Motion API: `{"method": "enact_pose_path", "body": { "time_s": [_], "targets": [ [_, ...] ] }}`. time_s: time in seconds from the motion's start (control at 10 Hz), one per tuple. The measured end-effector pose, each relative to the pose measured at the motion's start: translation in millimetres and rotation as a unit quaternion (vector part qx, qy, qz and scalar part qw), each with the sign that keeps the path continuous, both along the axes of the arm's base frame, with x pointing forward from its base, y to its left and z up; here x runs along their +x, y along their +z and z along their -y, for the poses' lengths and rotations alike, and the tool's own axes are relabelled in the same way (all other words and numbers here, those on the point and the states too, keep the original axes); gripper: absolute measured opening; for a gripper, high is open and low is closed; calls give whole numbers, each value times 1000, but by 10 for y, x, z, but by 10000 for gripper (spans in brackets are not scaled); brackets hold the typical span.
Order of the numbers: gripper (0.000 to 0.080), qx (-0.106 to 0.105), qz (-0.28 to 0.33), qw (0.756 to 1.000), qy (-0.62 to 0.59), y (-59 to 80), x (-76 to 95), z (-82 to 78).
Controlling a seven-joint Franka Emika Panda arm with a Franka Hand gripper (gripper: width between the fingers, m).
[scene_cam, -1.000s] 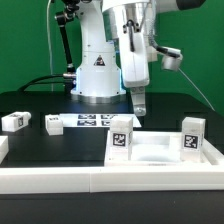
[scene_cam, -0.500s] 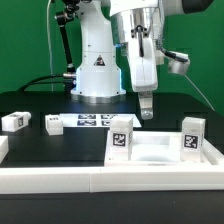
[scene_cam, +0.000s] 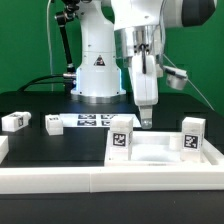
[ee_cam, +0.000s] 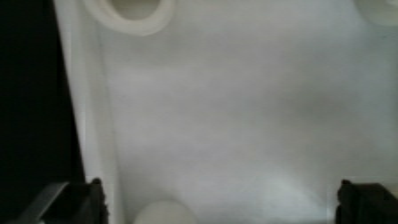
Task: Assemble square table
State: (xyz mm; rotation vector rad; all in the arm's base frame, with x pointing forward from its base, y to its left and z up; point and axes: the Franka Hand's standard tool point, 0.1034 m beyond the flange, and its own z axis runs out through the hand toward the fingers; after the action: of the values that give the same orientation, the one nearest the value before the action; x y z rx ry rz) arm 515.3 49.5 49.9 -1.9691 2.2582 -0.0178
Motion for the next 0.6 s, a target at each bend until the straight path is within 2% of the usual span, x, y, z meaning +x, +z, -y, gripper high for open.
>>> {"method": "enact_pose_path", "body": {
  "time_s": [0.3,0.6],
  "targets": [
    [649,-7,-16,1000,2,-192,-134,-15],
    [649,-12,-25,1000,7,-331,-155,-39]
  ]
}}
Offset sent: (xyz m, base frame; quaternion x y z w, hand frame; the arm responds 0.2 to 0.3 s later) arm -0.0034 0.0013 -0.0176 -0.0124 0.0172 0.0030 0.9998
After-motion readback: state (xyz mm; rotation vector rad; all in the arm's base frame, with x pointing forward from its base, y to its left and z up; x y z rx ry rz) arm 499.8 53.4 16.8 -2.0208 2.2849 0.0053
